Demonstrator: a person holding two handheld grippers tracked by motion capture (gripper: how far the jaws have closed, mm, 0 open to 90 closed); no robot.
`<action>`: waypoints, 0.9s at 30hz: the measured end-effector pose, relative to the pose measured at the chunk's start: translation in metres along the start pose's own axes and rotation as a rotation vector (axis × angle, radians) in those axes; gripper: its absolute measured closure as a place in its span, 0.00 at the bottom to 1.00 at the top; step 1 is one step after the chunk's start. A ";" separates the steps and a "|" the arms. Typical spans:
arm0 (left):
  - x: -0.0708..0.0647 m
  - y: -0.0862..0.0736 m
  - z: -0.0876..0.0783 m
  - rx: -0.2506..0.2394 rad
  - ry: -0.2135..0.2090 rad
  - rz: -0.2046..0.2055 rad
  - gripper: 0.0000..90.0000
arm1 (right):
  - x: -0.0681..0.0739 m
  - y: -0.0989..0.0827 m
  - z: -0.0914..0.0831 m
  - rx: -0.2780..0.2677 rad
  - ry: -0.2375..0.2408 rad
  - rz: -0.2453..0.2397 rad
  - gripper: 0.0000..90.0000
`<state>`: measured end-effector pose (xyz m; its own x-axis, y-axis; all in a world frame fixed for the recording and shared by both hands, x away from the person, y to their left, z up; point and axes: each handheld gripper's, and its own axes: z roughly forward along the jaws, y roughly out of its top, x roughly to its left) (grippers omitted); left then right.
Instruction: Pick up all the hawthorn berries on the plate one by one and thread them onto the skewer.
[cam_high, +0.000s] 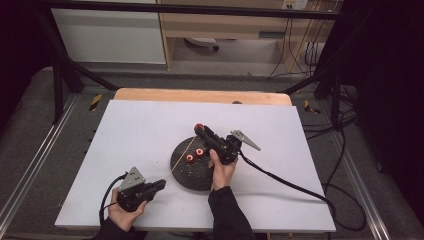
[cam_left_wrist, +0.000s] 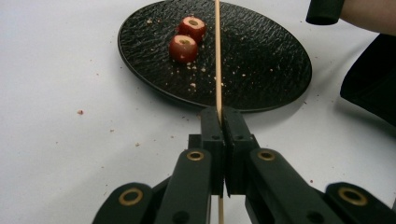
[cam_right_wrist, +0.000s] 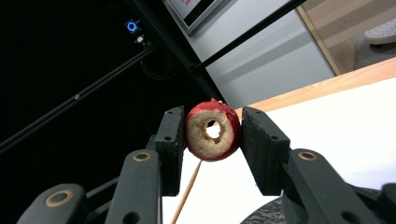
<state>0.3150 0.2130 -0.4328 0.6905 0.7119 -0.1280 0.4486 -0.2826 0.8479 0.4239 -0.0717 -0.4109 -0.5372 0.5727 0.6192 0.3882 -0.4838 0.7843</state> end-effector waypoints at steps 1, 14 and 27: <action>0.000 0.000 0.000 0.000 0.001 -0.003 0.98 | 0.000 0.000 0.000 0.000 0.002 0.001 0.68; -0.007 0.001 0.004 -0.036 0.000 -0.039 0.98 | 0.001 -0.004 -0.001 -0.007 0.020 0.010 0.68; -0.015 0.006 0.011 -0.041 0.019 -0.066 0.98 | 0.003 -0.006 -0.004 -0.004 0.034 0.004 0.68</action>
<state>0.3134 0.1933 -0.4318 0.6490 0.7404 -0.1746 0.4691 -0.2088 0.8581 0.4169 -0.0695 -0.4136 -0.5612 0.5478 0.6205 0.3874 -0.4887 0.7817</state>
